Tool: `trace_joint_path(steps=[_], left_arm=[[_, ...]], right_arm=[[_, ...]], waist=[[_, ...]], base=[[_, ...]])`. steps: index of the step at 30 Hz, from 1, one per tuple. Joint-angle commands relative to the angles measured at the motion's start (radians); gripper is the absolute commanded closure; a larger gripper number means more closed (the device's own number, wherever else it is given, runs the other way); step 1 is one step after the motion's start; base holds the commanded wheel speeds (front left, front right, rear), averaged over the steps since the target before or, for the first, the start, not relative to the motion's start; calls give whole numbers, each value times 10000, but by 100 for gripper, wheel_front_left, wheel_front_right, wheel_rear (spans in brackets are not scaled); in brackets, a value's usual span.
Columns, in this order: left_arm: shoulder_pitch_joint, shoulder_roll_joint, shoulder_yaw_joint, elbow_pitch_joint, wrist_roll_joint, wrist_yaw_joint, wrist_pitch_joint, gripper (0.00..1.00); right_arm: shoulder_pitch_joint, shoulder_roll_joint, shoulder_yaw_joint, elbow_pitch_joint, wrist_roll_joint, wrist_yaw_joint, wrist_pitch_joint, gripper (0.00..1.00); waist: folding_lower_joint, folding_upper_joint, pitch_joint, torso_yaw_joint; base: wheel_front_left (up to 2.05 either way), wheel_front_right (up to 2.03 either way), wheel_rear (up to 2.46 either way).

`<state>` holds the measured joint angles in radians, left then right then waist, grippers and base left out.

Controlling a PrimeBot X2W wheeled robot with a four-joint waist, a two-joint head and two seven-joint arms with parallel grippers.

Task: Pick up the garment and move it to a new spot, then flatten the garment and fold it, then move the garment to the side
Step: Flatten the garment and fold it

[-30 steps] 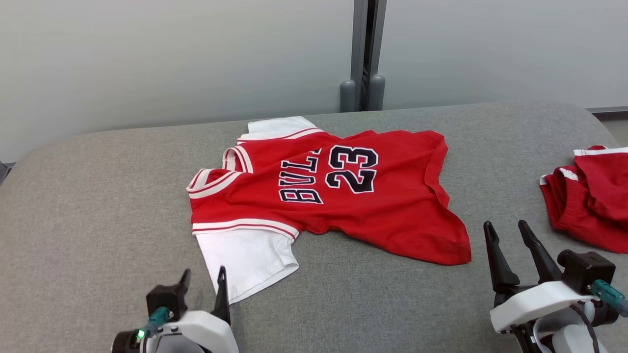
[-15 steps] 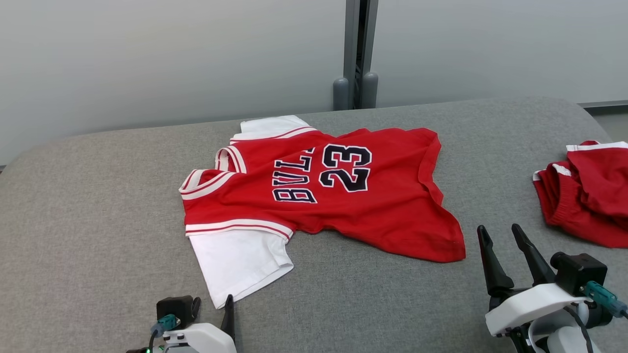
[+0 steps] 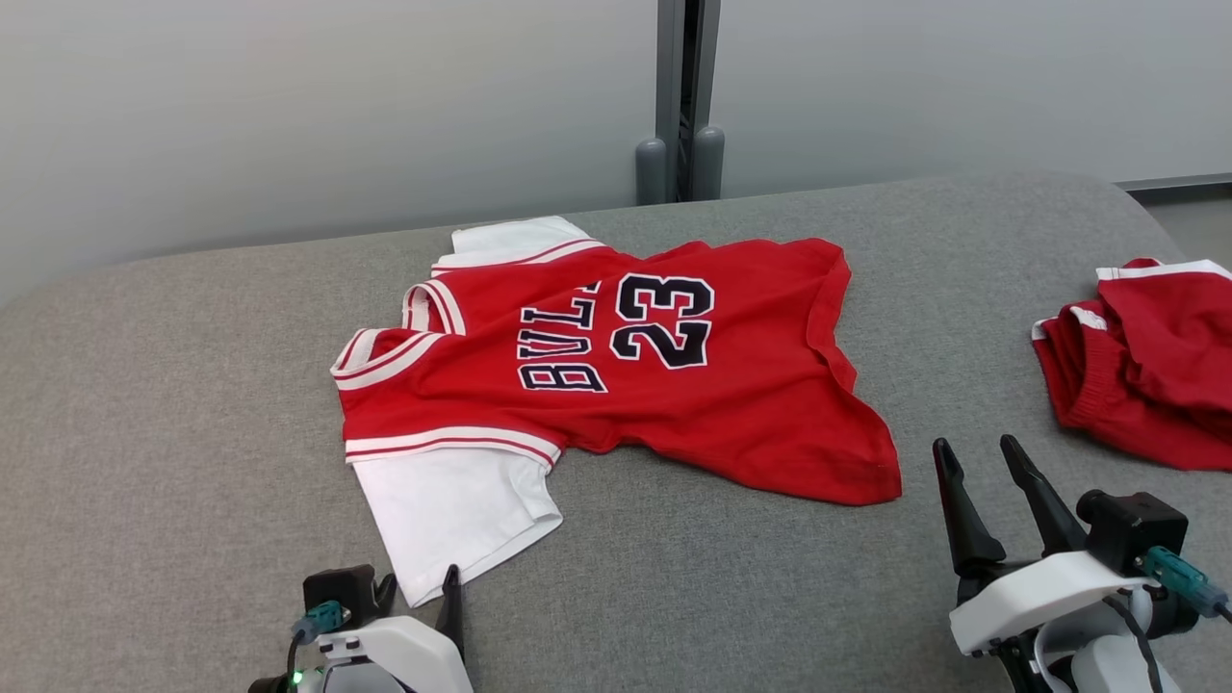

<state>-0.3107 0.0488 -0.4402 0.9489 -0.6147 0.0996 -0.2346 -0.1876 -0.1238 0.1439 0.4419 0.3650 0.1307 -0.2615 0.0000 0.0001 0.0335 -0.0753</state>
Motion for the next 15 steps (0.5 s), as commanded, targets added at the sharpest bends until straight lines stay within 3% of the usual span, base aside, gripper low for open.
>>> trace_joint_path(steps=[1, 5, 6, 8, 9, 15], left_arm=[[-140, 49, -31, 104, -122, 82, -8, 0], [-285, 50, -105, 284, -365, 46, -98, 0], [-310, 50, -136, 317, -408, 3, -105, 26], [-356, 44, -230, 377, -491, -50, -139, 88], [-363, 37, -278, 396, -532, -85, -147, 100], [-493, 48, -468, 378, -551, -35, -237, 100]], right_arm=[[-102, -67, -16, -17, 62, 0, -52, 0], [-121, -73, -46, -4, 66, 0, -52, 0], [-130, -76, -53, 2, 70, 0, -52, 0], [-142, -80, -70, 16, 76, 0, -51, 0], [-142, -81, -78, 26, 77, 0, -52, 0], [-206, -69, -128, 103, 64, 0, -52, 0]], waist=[[0, -1, 43, -13], [0, -1, 120, -23], [0, -1, 136, -21], [0, -1, 151, -10], [0, -1, 152, -3], [0, -1, 120, 77]], base=[[0, 0, 0], [0, 0, 0], [0, 0, 0], [0, 0, 0], [0, 0, 0], [0, 0, 0]])
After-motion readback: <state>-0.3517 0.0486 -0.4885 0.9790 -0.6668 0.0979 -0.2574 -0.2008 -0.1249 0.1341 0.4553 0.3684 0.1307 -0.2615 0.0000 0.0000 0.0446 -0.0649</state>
